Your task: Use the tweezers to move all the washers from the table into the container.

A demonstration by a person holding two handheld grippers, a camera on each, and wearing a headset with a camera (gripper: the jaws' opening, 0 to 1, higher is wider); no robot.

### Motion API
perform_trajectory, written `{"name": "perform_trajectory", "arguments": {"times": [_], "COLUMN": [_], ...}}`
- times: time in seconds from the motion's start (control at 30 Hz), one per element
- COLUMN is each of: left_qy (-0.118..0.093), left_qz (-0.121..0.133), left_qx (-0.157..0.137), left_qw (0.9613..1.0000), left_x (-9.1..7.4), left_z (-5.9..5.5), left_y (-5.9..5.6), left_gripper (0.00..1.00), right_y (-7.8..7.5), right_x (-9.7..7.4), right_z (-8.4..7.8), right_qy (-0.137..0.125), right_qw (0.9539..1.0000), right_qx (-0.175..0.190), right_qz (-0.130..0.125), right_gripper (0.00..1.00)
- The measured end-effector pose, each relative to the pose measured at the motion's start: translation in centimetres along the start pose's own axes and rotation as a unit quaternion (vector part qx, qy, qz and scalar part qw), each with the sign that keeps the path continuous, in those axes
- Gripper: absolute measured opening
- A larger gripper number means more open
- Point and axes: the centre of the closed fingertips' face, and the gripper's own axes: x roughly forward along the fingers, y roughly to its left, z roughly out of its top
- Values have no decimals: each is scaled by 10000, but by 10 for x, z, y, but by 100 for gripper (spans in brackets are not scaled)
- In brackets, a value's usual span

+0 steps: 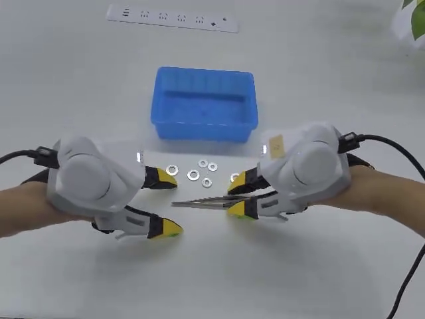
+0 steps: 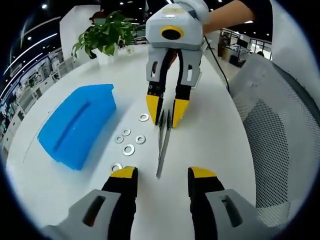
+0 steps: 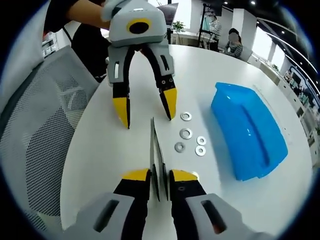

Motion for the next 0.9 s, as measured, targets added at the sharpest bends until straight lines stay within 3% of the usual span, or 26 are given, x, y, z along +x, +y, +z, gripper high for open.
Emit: {"name": "perform_trajectory", "arguments": {"times": [0.33,0.47,0.53,0.6,0.73,0.83,0.9], "left_qy": [13,139,210,223,232,367,392], "left_qz": [-94,-53,-22,-125,-245,-270,-278], "left_qx": [-3,-58,81,289,346,550,340], "left_qw": [10000,9999,9997,9993,9988,9974,9983], "left_x": [7,6,8,8,9,10,10], "left_z": [3,4,2,2,2,0,-1], "left_y": [6,10,14,13,13,13,15], "left_gripper": [26,17,9,7,6,5,5], "right_y": [5,5,5,5,5,4,6], "right_x": [2,2,2,2,2,3,4], "right_z": [3,3,3,3,4,4,5], "right_qy": [67,43,59,72,124,201,239], "right_qw": [9999,10000,10000,9999,9999,9997,9995], "right_qx": [-149,-78,-73,-97,-11,-76,-162], "right_qz": [-13,-33,-26,-23,-25,-90,-95], "right_gripper": [11,11,11,11,10,8,7]}}
